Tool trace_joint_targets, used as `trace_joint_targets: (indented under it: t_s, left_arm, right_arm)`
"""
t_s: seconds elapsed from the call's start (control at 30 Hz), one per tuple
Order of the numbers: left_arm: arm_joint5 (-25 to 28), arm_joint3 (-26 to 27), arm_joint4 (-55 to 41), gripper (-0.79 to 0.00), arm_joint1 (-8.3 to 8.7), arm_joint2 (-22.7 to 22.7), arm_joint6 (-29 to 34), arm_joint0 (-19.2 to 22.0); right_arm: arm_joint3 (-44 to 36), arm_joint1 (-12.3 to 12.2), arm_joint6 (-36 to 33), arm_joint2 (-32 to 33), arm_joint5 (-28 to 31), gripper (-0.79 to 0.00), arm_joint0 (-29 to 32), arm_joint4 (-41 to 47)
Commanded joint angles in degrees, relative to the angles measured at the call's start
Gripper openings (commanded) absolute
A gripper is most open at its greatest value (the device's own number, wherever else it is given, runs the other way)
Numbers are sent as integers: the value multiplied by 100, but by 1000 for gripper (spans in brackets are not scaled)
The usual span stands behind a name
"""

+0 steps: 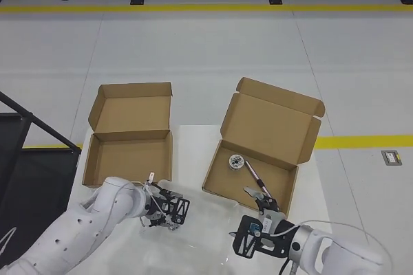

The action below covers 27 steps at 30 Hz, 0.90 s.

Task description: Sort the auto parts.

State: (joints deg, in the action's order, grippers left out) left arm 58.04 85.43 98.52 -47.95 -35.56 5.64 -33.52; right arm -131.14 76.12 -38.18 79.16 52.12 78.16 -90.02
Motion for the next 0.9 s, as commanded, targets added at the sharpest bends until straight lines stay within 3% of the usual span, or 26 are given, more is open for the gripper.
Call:
trace_joint_targets:
  t_s: [0.0,0.07,0.2,0.3,0.57,0.67,0.87]
  left_arm:
    - [-4,-86,-7,-148,-54,141,48,92]
    - [-4,-195,13,-299,-110,339,104,241]
    - [-4,-489,-74,-194,-220,774,124,581]
    - [-4,-739,-173,-179,-309,1158,153,871]
    - [-4,-1264,-474,-268,-558,2171,18,1621]
    - [-4,-1428,-585,-425,-635,2438,-63,1819]
    - [-4,-1642,-645,-406,-767,2582,-89,1908]
  right_arm:
    - [0,0,0,1,1,0,1,0]
    - [0,0,0,1,1,0,1,0]
    - [0,0,0,1,1,0,1,0]
    - [0,0,0,1,1,0,1,0]
    - [0,0,0,1,1,0,1,0]
    - [0,0,0,1,1,0,1,0]
    - [0,0,0,1,1,0,1,0]
